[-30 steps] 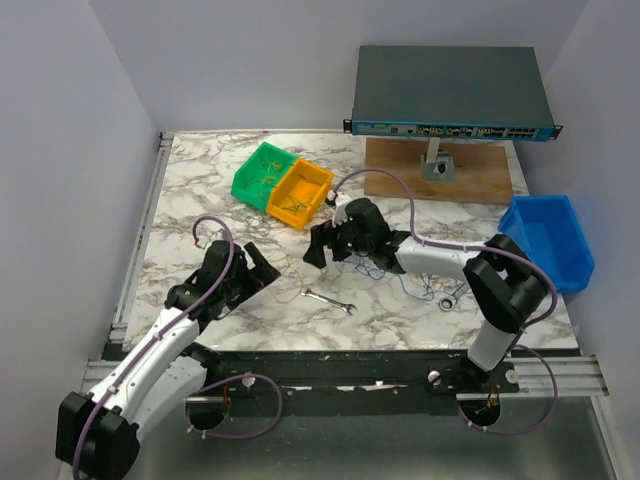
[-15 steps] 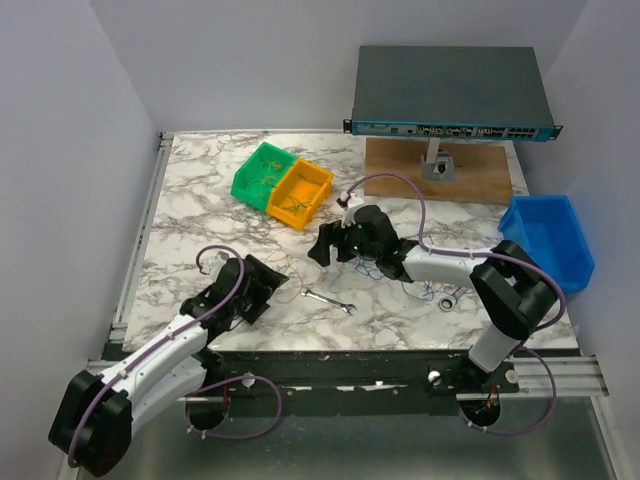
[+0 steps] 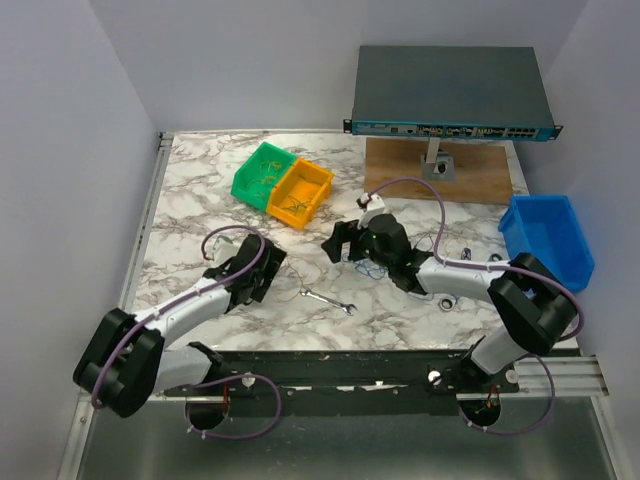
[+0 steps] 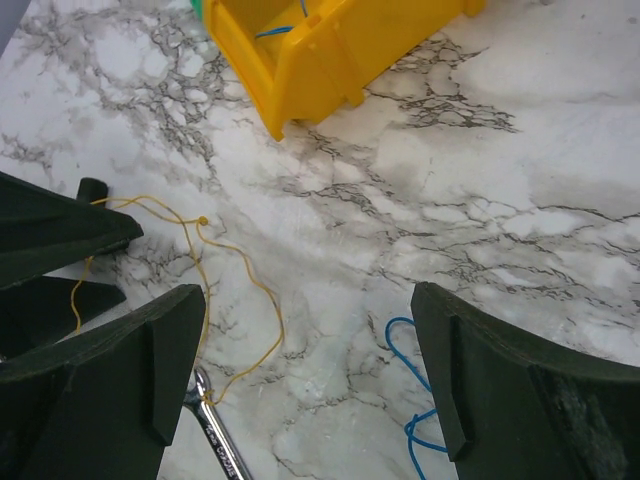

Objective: Untangle the cables

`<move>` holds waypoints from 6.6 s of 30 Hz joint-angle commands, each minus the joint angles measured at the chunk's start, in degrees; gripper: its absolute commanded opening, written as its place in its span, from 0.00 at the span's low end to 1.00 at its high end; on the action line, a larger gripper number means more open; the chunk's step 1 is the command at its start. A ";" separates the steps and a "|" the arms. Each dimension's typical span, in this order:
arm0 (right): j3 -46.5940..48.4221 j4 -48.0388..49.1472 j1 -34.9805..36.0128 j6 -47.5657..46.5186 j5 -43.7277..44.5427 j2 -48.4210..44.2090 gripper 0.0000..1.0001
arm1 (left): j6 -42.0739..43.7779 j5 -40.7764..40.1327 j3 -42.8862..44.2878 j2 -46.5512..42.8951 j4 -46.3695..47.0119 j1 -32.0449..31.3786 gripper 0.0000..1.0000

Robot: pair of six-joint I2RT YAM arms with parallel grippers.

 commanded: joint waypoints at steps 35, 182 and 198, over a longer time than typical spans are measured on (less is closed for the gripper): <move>-7.38 6.10 -1.36 1.43 9.15 -8.03 0.93 | 35.01 -5.20 37.11 32.58 -23.97 -0.29 0.00; 25.81 -20.51 2.40 2.99 -7.11 10.30 0.79 | 39.28 28.06 40.25 23.71 0.51 22.44 0.00; 6.83 -10.86 1.52 1.24 6.06 -10.95 0.80 | 56.88 9.65 59.77 23.70 -7.60 22.81 0.00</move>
